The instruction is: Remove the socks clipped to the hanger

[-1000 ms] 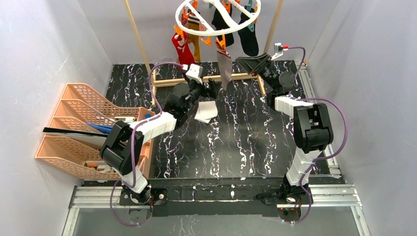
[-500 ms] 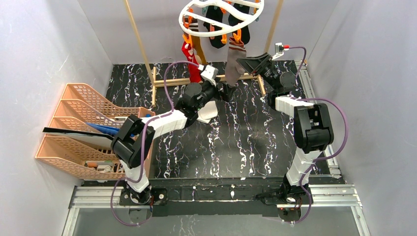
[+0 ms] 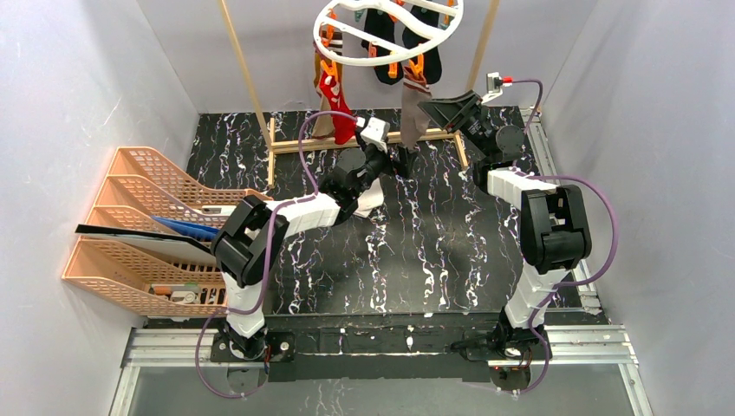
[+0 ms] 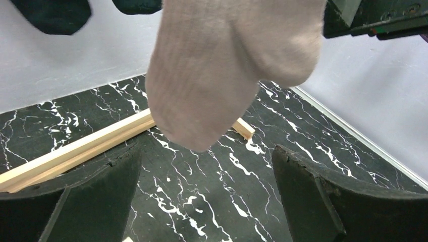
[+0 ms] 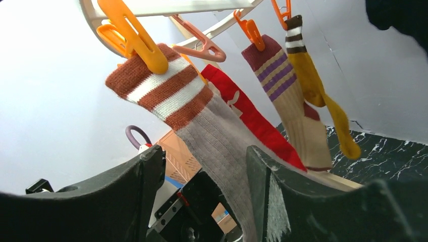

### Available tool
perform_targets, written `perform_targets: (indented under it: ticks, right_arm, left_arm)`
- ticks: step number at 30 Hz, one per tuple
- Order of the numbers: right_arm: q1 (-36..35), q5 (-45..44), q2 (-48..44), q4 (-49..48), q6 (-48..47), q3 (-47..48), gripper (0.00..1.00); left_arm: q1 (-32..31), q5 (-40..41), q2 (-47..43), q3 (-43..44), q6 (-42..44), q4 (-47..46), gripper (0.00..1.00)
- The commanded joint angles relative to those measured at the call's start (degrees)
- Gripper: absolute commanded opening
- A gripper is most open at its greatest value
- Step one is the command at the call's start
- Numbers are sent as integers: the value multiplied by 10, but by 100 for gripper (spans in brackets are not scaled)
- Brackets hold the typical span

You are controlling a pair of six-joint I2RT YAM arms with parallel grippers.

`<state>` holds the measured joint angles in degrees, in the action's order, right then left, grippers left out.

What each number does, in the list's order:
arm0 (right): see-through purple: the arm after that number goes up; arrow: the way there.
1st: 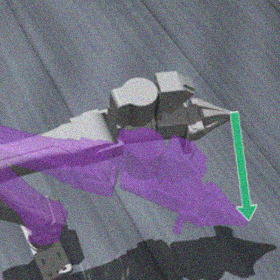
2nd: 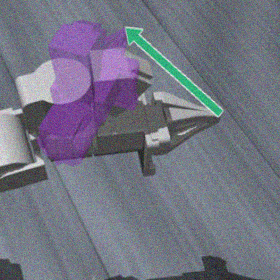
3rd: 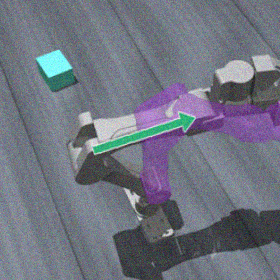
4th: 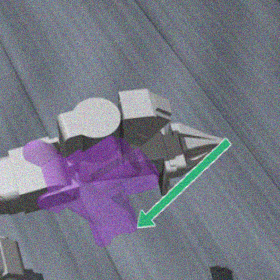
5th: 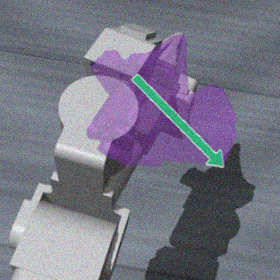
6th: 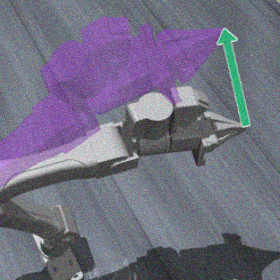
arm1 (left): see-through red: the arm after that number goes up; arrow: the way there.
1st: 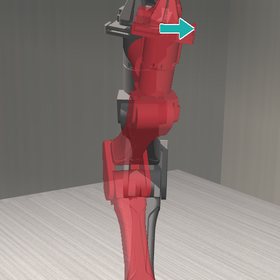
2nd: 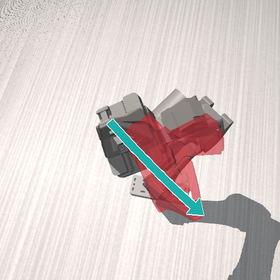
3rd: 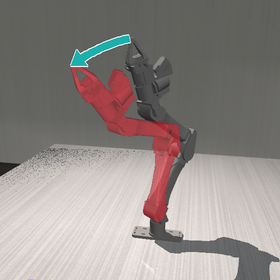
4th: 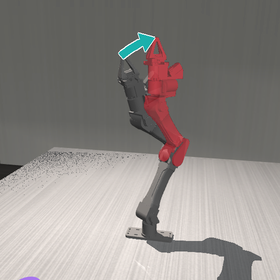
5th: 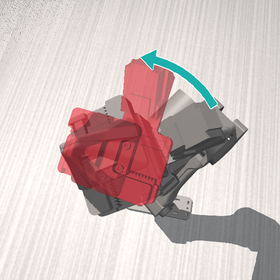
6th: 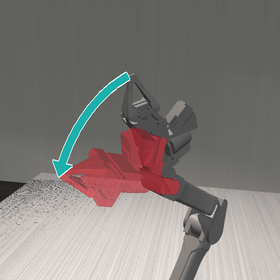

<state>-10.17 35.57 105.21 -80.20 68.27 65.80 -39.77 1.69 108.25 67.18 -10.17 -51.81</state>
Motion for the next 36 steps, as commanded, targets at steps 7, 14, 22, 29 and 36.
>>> perform_targets:
  ticks: [7,14,22,29,36]
  right_arm:
    - [1,11,-25,4,-15,-2,71]
    - [-7,8,-14,-2,-16,-10,71]
    - [-8,11,-17,11,-24,-8,71]
    - [-8,15,-18,14,-27,-8,71]
    - [-8,18,-24,23,-35,-7,71]
  left_arm:
    - [-1,22,-46,-41,29,-46,98]
    - [0,20,-37,-37,29,-49,98]
    - [0,3,6,0,-16,-83,98]
    - [0,88,46,35,-20,-93,94]
    - [0,176,46,19,3,-92,49]
